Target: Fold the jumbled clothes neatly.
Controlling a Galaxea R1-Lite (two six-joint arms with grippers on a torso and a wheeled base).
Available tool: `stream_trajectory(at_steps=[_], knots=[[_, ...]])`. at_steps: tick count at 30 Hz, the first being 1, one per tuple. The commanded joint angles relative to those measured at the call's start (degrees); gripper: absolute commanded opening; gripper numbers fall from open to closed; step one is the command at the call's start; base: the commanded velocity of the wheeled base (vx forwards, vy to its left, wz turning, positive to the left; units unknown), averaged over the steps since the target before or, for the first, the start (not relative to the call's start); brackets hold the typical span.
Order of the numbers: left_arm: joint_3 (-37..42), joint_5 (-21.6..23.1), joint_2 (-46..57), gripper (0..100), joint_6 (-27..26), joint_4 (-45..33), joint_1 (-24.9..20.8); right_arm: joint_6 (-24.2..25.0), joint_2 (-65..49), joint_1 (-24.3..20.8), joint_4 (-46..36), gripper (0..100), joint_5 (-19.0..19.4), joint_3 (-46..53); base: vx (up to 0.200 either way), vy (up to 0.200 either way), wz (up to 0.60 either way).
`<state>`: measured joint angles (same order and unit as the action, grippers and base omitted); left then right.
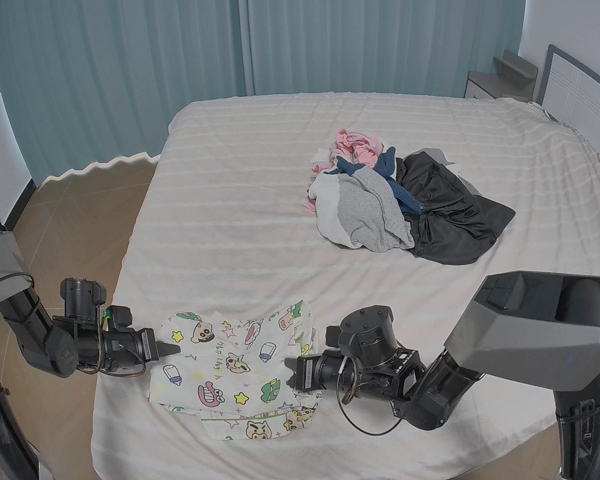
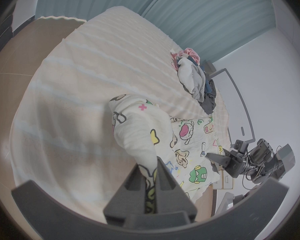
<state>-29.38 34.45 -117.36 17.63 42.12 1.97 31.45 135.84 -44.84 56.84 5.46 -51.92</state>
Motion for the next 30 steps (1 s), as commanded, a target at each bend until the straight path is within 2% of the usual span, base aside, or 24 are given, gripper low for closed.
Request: stream_trajectory(at_steps=[1, 5, 7, 10, 16, 22, 27, 30], knots=[[0.29, -1.49, 5.03, 0, 3.29, 0.07, -3.56, 0.45, -5.23, 0.45, 0.9, 0, 0.08, 3.32, 0.0, 0.0, 0.0], [-0.06, -3.69, 6.88, 0, 5.66, 0.16, -6.28, 0.54, -8.05, 1.24, 0.9, 0, 0.08, 5.43, 0.0, 0.0, 0.0], [-0.42, -7.47, 7.41, 0, 6.1, 0.16, -8.92, 0.54, -10.33, 2.3, 0.99, 0, 0.08, 7.18, 0.0, 0.0, 0.0], [-0.59, -10.28, 8.11, 0, 7.33, 0.24, -11.73, 0.54, -12.62, 3.18, 1.95, 0, 0.16, 10.0, 0.0, 0.0, 0.0], [-2.79, -12.57, 10.13, 0, 14.89, -0.02, -17.0, 0.54, -15.61, 4.41, 7.67, 0, 0.08, 16.68, 0.0, 0.0, 0.0], [-4.81, -18.1, 9.87, 0, 18.06, -0.11, -21.31, 0.54, -18.77, 5.2, 9.16, 0, 0.08, 20.81, 0.0, 0.0, 0.0], [-6.3, -18.72, 9.87, 0, 20.69, -0.28, -23.33, 0.72, -20.35, 5.2, 9.25, 0, 0.08, 22.21, 0.0, 0.0, 0.0], [-6.48, -18.72, 9.87, 0, 20.78, -0.28, -23.51, 0.72, -20.62, 5.2, 9.25, 0, 0.08, 22.48, 0.0, -0.2, 0.0]])
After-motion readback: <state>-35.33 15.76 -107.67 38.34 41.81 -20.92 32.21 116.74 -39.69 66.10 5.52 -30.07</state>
